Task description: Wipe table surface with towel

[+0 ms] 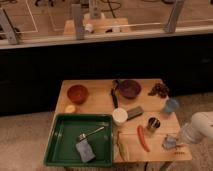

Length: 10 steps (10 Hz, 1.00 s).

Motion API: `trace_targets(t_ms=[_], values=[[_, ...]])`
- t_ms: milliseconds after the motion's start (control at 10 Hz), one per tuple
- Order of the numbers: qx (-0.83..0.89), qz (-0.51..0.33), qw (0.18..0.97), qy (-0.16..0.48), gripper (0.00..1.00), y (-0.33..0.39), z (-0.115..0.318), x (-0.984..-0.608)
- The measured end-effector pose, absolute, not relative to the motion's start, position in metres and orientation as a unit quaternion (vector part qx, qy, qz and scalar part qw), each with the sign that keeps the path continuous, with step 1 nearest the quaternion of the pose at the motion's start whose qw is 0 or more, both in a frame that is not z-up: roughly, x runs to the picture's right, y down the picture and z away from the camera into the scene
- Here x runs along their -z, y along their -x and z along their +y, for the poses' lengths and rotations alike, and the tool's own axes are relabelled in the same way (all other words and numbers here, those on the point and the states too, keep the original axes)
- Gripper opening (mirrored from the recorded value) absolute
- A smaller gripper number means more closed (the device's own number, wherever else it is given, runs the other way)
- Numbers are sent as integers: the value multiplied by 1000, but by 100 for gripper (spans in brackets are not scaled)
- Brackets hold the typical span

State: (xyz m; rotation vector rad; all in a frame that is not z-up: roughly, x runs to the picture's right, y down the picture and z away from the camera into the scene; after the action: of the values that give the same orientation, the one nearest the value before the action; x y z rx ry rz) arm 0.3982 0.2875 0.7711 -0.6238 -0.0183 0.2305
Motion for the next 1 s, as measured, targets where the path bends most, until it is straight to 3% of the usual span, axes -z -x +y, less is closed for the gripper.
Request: trace_targets(t_ms=[600,1000], values=[[-62,-50,949,307,4,-318,284,-763],[-45,-41,942,329,4,-328,317,-745]])
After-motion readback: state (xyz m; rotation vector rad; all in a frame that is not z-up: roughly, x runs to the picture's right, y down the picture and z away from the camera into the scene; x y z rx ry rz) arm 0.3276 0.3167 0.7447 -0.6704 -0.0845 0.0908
